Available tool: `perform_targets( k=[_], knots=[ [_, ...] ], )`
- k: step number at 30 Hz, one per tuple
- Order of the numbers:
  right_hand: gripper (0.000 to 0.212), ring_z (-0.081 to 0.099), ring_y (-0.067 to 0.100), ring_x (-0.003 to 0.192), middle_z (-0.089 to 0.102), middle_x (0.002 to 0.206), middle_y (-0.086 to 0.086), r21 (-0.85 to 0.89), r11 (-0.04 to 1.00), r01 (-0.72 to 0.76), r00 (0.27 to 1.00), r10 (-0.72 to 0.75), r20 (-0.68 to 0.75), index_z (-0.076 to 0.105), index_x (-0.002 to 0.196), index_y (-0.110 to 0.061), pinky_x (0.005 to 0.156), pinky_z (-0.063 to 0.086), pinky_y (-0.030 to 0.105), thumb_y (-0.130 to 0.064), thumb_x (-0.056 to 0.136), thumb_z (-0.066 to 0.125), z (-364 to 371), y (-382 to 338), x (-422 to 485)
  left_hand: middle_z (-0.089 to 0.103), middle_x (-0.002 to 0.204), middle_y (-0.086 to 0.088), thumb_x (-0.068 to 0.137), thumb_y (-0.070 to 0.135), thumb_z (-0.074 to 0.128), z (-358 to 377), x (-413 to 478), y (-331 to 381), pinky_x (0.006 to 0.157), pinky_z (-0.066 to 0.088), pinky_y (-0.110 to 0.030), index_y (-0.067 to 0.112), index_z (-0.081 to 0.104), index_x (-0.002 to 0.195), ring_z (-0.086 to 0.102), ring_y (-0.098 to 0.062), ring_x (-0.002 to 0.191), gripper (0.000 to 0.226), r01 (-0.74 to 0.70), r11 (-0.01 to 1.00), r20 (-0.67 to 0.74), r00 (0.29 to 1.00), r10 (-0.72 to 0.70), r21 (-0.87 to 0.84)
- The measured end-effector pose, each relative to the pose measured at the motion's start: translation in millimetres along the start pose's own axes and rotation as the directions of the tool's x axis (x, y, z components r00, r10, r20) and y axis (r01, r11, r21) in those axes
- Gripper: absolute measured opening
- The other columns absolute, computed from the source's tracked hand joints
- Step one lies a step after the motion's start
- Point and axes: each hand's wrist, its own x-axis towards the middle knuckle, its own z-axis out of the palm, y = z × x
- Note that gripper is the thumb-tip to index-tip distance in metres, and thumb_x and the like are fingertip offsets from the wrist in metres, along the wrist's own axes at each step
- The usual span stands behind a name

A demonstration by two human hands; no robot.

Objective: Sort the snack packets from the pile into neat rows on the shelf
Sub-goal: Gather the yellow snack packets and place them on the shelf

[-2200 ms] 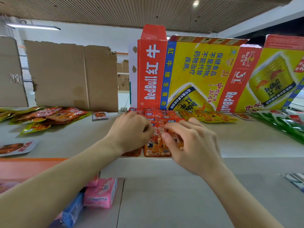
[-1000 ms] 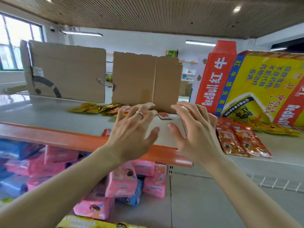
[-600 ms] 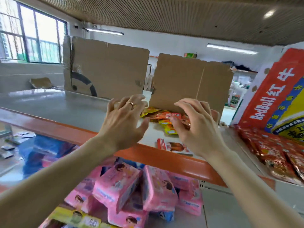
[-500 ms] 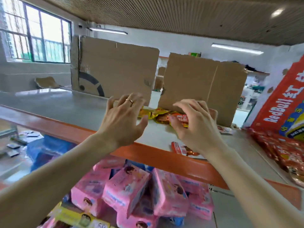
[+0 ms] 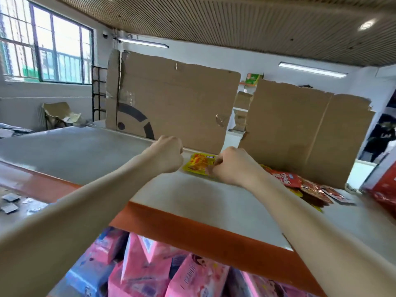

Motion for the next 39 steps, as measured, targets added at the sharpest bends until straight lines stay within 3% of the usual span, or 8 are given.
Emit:
perform_targets(
  k=[3,11,14,19,24,27,32,39],
  knots=[
    [0.033,0.054,0.022,0.066,0.052,0.072,0.005,0.095,0.986,-0.134,0.989,0.127,0.082,0.049,0.069,-0.013,0.047,0.032,0.028,-0.040,0.081,0.065,14,-1,17,0.061,0.081,-0.016,0.076,0.004,0.051,13,18,-2,0.072,0.055,-0.040,-0.002,0.066,0.077,0.057,-0.034,0.081,0.016,-0.024,0.999,0.003,1.000,0.025,-0.025],
    [0.026,0.062,0.031,0.073,0.060,0.079,0.010,0.170,0.969,-0.179,0.982,0.187,-0.035,0.050,0.073,-0.013,0.050,0.037,0.028,-0.032,0.084,0.063,33,2,27,0.068,0.075,-0.022,0.067,0.002,0.051,29,26,2,0.064,0.056,-0.043,-0.002,0.072,0.071,0.061,-0.035,0.077,0.022,-0.154,0.988,-0.092,0.984,0.152,-0.014],
    [0.026,0.060,0.031,0.076,0.054,0.075,0.007,0.133,0.969,-0.210,0.974,0.219,-0.052,0.045,0.070,-0.015,0.052,0.038,0.027,-0.027,0.084,0.064,36,5,29,0.062,0.066,-0.019,0.066,0.006,0.052,33,29,0,0.059,0.053,-0.039,0.001,0.072,0.067,0.049,-0.028,0.065,0.020,-0.161,0.985,-0.088,0.984,0.156,-0.055],
    [0.024,0.055,0.031,0.068,0.049,0.063,0.008,0.250,0.940,-0.231,0.969,0.244,-0.021,0.044,0.065,-0.011,0.047,0.032,0.026,-0.017,0.083,0.059,36,2,25,0.067,0.069,-0.006,0.071,0.009,0.058,30,19,7,0.064,0.055,-0.031,0.014,0.075,0.064,0.061,-0.022,0.076,0.019,-0.160,0.972,-0.089,0.985,0.147,-0.173],
    [0.034,0.038,0.023,0.057,0.038,0.056,0.004,0.382,0.912,-0.147,0.981,0.184,-0.062,0.036,0.057,-0.012,0.051,0.029,0.029,-0.015,0.085,0.056,26,-9,16,0.067,0.073,-0.006,0.074,0.010,0.056,27,14,10,0.065,0.045,-0.026,0.012,0.076,0.070,0.057,-0.021,0.081,0.020,-0.155,0.965,-0.063,0.987,0.145,-0.212],
    [0.040,0.038,0.031,0.061,0.036,0.056,0.007,0.178,0.983,-0.045,0.979,0.079,-0.187,0.035,0.053,-0.011,0.053,0.027,0.033,-0.021,0.088,0.053,22,-14,7,0.070,0.083,-0.012,0.080,0.013,0.053,26,15,8,0.066,0.046,-0.029,0.005,0.074,0.078,0.052,-0.025,0.082,0.023,-0.066,0.960,-0.108,0.993,0.038,-0.272],
    [0.028,0.046,0.026,0.077,0.056,0.076,0.000,0.121,0.987,0.106,0.932,-0.056,-0.359,0.042,0.068,-0.023,0.067,0.038,0.035,-0.024,0.094,0.053,14,-8,3,0.076,0.086,-0.006,0.088,0.033,0.059,17,27,-11,0.076,0.058,-0.034,0.008,0.073,0.085,0.073,-0.023,0.085,0.028,0.176,0.699,0.032,0.976,-0.213,-0.693],
    [0.022,0.054,0.019,0.063,0.060,0.063,-0.001,0.297,0.929,0.222,0.915,-0.094,-0.391,0.058,0.076,-0.011,0.062,0.043,0.038,-0.021,0.095,0.058,-8,8,-17,0.068,0.066,0.000,0.100,0.015,0.054,-14,8,6,0.062,0.039,-0.032,0.016,0.070,0.076,0.055,-0.022,0.068,0.029,-0.190,0.476,-0.266,0.959,-0.096,-0.859]
  ],
)
